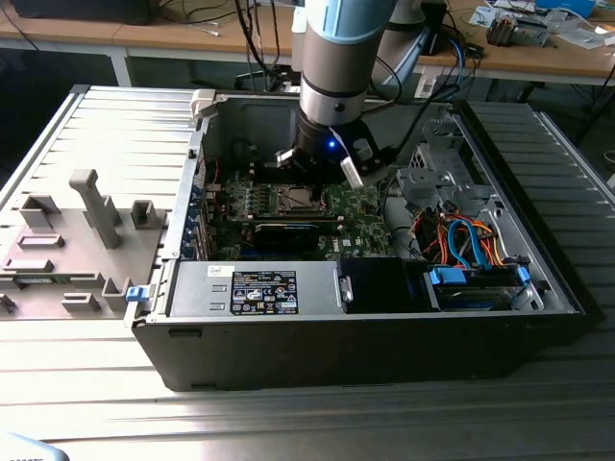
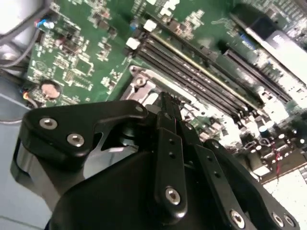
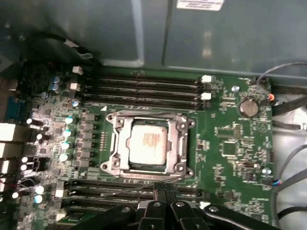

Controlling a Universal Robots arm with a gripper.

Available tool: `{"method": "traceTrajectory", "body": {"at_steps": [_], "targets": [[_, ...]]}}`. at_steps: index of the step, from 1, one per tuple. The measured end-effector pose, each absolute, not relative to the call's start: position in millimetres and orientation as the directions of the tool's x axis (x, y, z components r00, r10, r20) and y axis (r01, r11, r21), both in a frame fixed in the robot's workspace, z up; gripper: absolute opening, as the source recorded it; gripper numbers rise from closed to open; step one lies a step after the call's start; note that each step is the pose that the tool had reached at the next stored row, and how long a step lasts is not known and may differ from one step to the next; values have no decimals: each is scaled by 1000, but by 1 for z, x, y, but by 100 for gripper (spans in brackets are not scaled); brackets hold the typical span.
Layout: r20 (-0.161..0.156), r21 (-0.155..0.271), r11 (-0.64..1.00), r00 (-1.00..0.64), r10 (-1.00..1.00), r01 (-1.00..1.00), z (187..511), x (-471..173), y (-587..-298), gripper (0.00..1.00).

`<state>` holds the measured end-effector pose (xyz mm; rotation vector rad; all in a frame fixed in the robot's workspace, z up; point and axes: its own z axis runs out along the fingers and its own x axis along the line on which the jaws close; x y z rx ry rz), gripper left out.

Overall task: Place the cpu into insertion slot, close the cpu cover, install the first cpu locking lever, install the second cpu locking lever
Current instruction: 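Install the second cpu locking lever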

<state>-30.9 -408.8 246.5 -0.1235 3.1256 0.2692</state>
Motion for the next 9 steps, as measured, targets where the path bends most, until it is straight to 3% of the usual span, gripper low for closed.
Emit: {"method": "traceTrajectory", "body": {"at_steps": [9], "targets": [[-9, 176, 981, -997, -78, -79, 234, -68, -413, 11]]}}
